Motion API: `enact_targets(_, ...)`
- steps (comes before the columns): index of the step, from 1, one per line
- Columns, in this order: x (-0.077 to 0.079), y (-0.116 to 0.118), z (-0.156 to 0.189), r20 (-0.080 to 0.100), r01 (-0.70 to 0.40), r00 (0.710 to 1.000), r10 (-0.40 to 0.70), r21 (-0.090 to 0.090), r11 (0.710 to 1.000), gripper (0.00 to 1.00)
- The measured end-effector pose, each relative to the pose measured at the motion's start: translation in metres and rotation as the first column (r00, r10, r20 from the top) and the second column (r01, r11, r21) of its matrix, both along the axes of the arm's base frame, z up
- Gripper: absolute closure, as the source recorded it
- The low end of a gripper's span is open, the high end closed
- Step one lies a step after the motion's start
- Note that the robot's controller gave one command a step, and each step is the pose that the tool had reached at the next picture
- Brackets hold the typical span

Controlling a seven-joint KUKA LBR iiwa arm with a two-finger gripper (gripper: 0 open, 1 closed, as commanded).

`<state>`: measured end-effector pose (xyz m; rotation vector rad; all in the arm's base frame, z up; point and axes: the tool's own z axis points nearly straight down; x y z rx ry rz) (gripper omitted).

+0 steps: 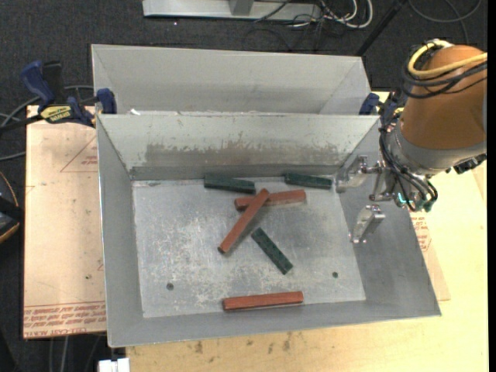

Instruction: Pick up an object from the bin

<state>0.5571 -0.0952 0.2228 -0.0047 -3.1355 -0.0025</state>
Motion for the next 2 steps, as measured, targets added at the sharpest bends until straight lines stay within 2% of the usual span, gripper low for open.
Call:
enact_targets(1, 0.002, 0.000, 0.004, 0.007, -0.002, 1.000, 0.002, -0.001, 1.000, 0.00)
enact_targets(2, -0.009, 0.046, -0.046, 0.014, 0.022, 1.000, -0.022, -0.002, 1.000, 0.00)
